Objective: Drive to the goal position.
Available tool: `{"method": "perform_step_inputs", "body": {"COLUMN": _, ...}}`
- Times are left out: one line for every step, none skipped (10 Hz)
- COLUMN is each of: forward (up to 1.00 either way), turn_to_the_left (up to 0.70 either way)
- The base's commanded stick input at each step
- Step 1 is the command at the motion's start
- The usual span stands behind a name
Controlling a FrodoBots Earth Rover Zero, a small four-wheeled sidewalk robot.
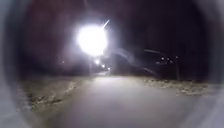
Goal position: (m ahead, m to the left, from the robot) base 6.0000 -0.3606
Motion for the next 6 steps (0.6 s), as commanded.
{"method": "perform_step_inputs", "body": {"forward": 1.0, "turn_to_the_left": 0.0}}
{"method": "perform_step_inputs", "body": {"forward": 1.0, "turn_to_the_left": 0.0}}
{"method": "perform_step_inputs", "body": {"forward": 1.0, "turn_to_the_left": 0.0}}
{"method": "perform_step_inputs", "body": {"forward": 1.0, "turn_to_the_left": 0.0}}
{"method": "perform_step_inputs", "body": {"forward": 1.0, "turn_to_the_left": 0.0}}
{"method": "perform_step_inputs", "body": {"forward": 1.0, "turn_to_the_left": 0.0}}
